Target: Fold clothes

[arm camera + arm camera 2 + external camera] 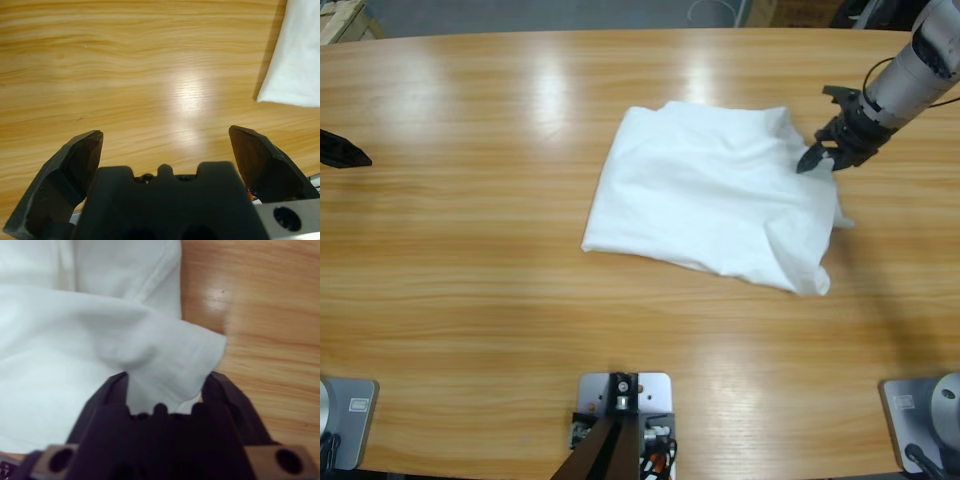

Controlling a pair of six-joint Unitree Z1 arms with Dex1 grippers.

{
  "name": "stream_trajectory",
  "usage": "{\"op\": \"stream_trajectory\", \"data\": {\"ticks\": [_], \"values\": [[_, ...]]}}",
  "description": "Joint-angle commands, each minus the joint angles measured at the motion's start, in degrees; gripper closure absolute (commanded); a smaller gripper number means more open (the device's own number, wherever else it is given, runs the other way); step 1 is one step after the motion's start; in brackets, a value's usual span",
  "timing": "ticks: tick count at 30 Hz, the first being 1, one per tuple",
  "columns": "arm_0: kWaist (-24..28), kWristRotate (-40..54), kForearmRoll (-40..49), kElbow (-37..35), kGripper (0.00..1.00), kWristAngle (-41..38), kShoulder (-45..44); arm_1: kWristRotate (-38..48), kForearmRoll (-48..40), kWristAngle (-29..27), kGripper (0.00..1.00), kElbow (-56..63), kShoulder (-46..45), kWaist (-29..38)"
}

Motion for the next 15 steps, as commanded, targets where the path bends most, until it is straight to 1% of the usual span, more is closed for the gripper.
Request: {"op": "stream_trajectory", "data": {"ticks": [1,6,11,15], "values": [[0.30,0.75,-0.19,1.93,0.013,-0.15,2.30,-1.04,3.72,-0.28,1.000,-3.12,3.07,-1.00],[0.30,0.75,-0.19,1.84,0.013,-0.15,2.51,-1.99,4.46,-0.36,1.000,-3.37,2.73,-1.00],[0.30,0.75,-0.19,1.84,0.013,-0.15,2.56,-3.24,4.46,1.56,1.000,-3.62,2.43,-1.34],[0.30,0.80,-0.19,1.84,0.013,-0.15,2.72,-4.10,7.08,0.80,1.000,-7.77,0.87,-2.32]]}}
